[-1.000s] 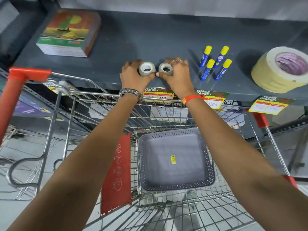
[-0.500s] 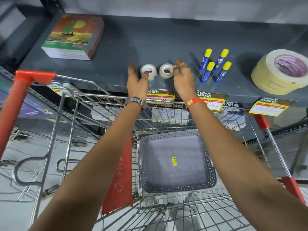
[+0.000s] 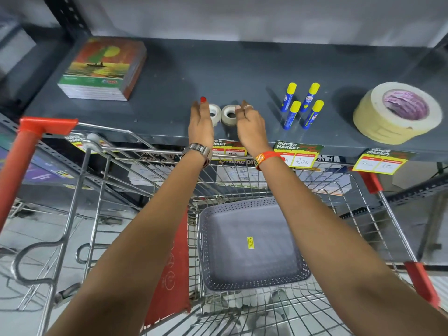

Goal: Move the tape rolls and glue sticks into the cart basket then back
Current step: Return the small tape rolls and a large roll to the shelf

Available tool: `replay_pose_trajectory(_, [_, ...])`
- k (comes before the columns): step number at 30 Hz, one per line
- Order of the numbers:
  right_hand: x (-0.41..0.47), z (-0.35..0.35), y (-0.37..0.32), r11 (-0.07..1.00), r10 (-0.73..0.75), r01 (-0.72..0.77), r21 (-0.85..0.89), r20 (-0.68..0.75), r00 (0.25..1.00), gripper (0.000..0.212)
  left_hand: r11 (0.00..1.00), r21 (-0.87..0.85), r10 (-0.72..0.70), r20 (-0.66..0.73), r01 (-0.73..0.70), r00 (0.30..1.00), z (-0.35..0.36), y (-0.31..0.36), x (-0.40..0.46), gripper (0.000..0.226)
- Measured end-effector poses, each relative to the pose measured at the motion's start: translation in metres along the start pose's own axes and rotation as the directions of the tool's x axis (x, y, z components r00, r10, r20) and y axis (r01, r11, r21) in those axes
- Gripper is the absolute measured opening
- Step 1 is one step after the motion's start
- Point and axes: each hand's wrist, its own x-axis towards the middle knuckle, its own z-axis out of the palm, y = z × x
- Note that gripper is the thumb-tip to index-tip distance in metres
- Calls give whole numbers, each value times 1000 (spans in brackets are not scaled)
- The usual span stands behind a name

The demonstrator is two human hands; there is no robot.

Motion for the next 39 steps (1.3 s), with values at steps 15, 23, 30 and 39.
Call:
replay_pose_trajectory(15, [-69, -51, 37, 943, -297, 266, -200, -141, 945, 42, 914, 91, 396, 19, -396, 918, 35, 1, -76, 43])
replay_pose_trajectory(23, [-92, -148, 89, 995, -77, 96, 18, -458, 886, 42, 865, -34, 497, 187, -500, 847, 120, 13, -131, 47])
replay_pose_trajectory(30, [-61, -223, 104, 983, 55, 63, 173, -600, 798, 28, 964, -190, 239, 317, -185, 918, 217, 34, -147, 41])
replay_pose_trajectory(39, [-12, -289, 127, 890, 189, 104, 445, -566, 802, 26, 943, -330, 109, 193, -40, 975, 283, 45, -113, 43])
